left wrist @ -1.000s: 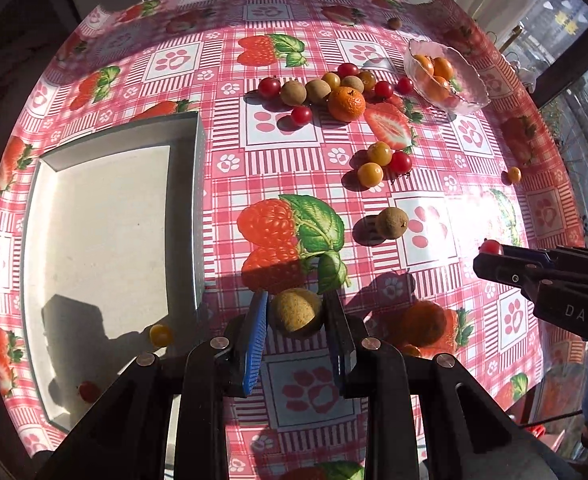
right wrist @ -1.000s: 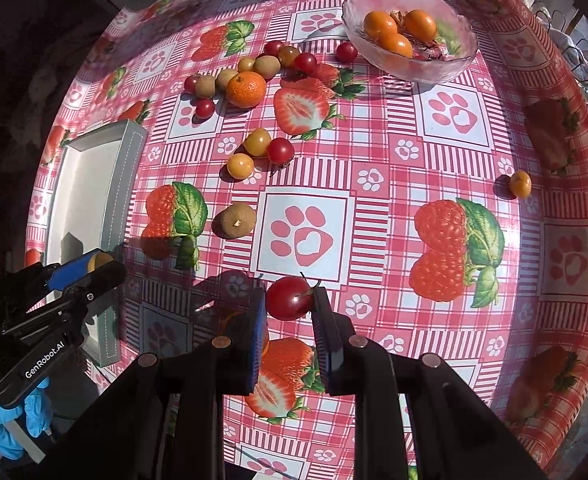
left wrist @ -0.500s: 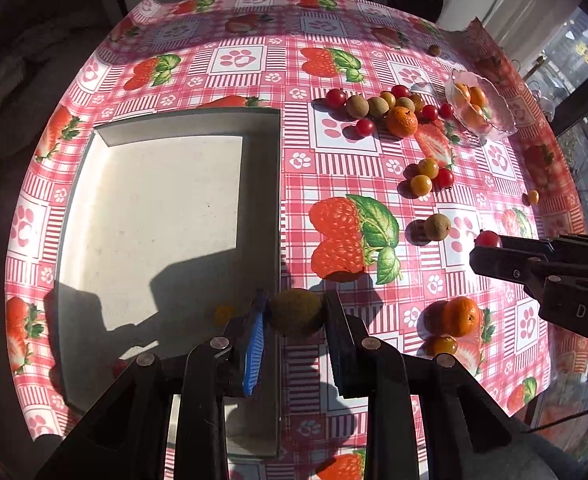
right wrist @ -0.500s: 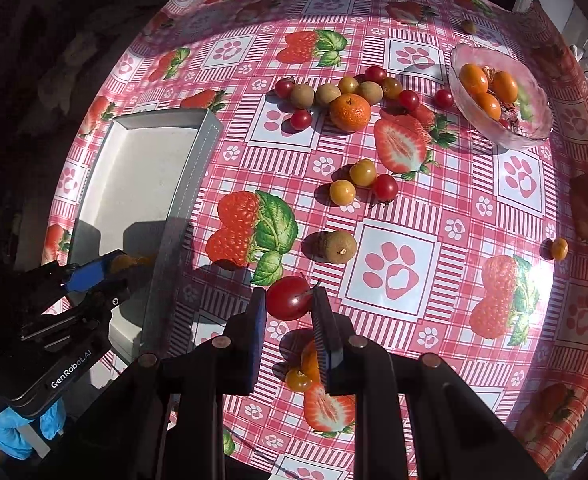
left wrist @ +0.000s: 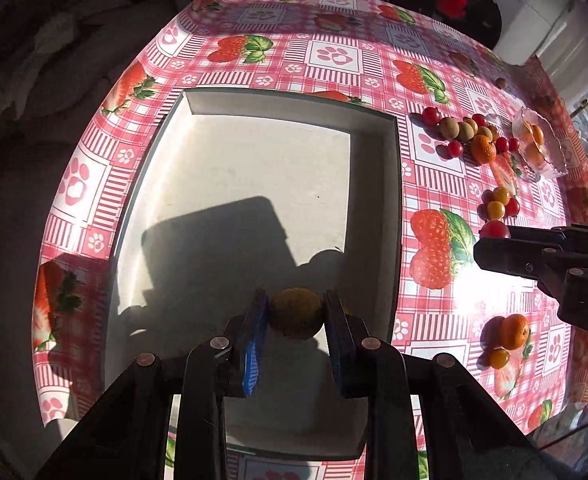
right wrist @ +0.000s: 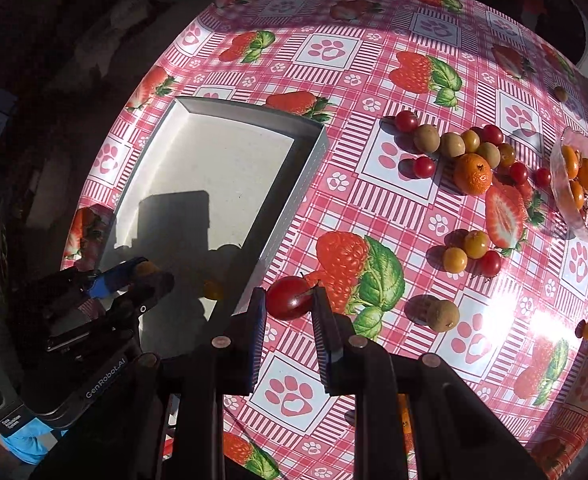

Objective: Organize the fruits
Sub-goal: 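Carry the brown fruit and red tomato over the white tray with both tools, then open the left tool to drop the brown fruit while the right tool drops the red tomato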

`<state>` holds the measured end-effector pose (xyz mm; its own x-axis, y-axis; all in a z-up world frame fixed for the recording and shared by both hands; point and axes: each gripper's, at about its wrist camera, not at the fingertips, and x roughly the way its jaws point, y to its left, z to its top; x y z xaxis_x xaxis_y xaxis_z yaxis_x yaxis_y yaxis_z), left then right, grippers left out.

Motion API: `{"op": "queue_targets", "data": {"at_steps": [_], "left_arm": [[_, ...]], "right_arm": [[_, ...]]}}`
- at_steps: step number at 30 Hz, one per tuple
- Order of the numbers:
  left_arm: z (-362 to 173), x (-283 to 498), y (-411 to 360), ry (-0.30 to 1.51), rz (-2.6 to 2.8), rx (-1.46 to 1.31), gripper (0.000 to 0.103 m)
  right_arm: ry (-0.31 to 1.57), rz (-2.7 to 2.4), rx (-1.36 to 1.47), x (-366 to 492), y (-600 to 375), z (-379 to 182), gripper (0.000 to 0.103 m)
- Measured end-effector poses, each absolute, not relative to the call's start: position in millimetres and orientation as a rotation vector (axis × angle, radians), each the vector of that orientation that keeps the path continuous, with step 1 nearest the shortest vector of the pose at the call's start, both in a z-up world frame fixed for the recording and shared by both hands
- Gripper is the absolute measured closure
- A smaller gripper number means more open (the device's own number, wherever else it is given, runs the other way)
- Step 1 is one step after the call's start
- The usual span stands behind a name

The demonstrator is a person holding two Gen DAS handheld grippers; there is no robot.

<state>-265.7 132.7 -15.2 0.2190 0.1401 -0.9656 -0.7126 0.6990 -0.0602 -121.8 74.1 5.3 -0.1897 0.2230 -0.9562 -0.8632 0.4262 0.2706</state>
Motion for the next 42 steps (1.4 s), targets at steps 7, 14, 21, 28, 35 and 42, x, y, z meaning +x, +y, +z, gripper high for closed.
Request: {"op": "queue_targets", "data": {"at_steps": [7,14,21,28,35,42], "left_arm": [[-31,-278,165,1.227,0.717,-0.588,0.074],[-47,-281,188,1.243,0.760,-0.606,0.074],[-67,-282,190,1.275,0.775,-0.620,0.074],[-70,-283,186,1.281,0.817,-0.571,0.028],[-73,-291,184,1.306,0.829,-0.547,0.028],[-55,-286,173,1.318,0.805,-0.512,0.028]], "right_arm": [[1.463,1.150,-0.661,-137,111,-13,0.078],[1.473,1.186,-0.734,-153,141,-34,0.078],[1.479,1.176,-0.808,-161,155,-60,0.078],[1.467,1.160,-0.881,-167,158,-74,0.077],[1.475,1.187,-0.853,-172,168,-72,0.024],[1.450,1.173,-0.731,-157,162,-38,0.020]]}}
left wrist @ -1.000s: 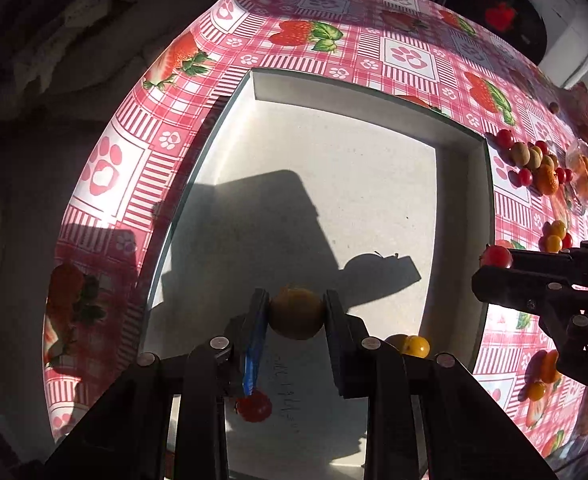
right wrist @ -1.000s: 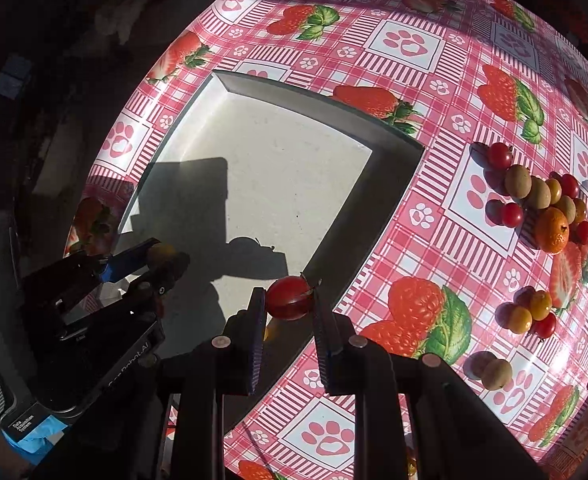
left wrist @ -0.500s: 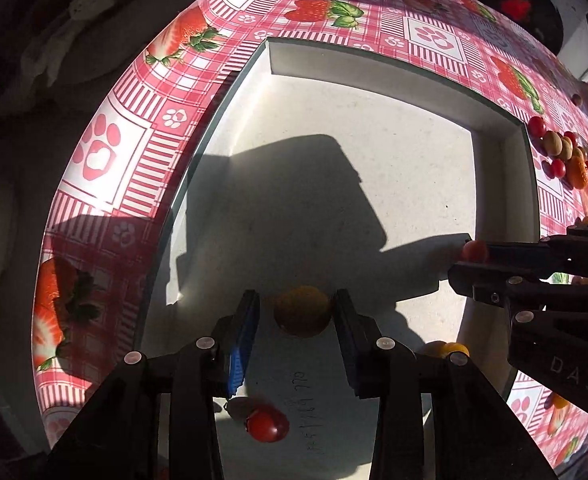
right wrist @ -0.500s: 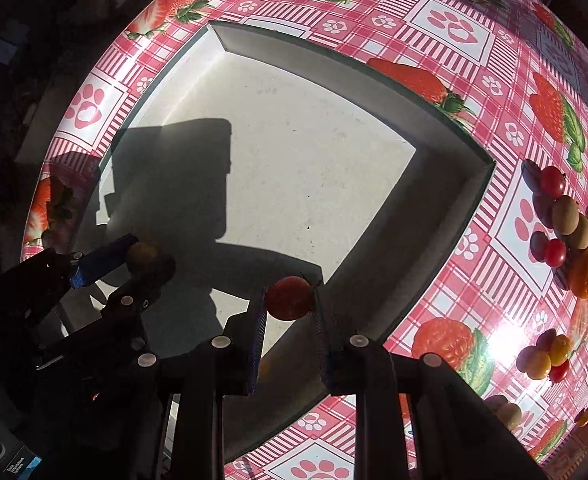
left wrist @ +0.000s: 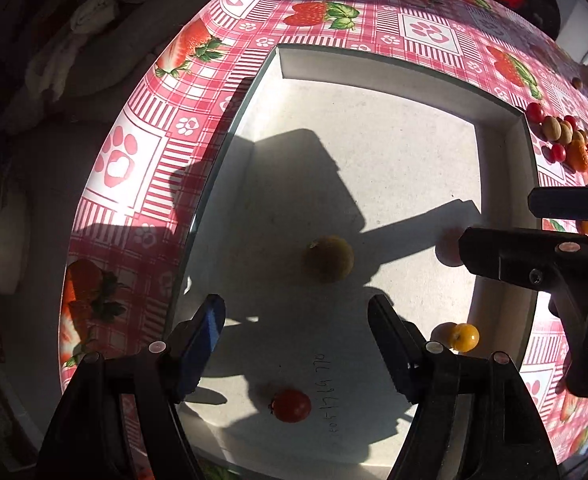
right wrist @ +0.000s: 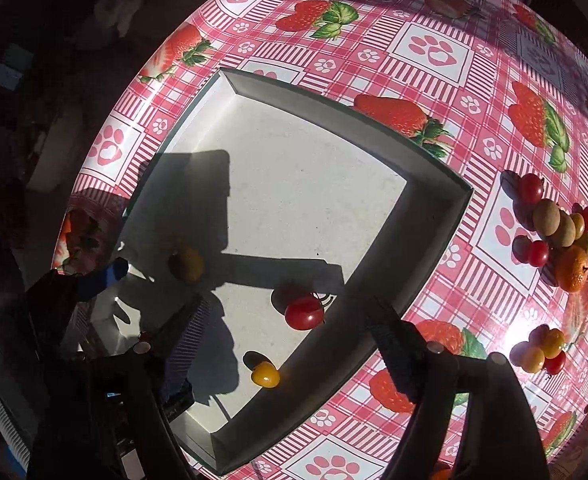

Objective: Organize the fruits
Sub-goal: 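Open the left tool to drop the brown fruit while the right tool drops the red tomato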

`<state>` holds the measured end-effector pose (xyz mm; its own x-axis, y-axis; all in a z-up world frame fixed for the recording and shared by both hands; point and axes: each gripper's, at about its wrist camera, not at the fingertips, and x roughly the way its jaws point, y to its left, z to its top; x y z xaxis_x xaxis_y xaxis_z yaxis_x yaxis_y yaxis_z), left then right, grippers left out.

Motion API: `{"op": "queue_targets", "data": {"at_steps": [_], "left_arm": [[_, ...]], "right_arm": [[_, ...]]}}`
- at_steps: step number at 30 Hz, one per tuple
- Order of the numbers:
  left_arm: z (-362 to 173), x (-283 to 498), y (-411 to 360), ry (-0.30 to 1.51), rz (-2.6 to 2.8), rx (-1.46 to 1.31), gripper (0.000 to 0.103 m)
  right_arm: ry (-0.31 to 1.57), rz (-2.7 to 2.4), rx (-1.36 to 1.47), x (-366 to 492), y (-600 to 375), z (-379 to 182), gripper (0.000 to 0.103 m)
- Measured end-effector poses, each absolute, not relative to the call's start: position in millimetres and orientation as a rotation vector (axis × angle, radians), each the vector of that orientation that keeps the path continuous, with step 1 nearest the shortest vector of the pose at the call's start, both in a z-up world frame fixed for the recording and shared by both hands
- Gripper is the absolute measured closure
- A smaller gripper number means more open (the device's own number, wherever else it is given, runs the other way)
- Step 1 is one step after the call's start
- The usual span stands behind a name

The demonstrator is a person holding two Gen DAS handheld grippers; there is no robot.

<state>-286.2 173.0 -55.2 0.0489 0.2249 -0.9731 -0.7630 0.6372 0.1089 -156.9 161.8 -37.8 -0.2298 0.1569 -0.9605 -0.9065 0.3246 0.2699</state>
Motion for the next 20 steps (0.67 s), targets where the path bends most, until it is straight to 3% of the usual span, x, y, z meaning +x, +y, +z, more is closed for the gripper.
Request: {"op": "queue_targets", "data": {"at_steps": [20], "left_arm": [[-23,-163,54,1.362,0.423,-0.303,0.028]], "right_arm": [[1.542,0.757,-0.447,-36,-25,-26,0.019]]}}
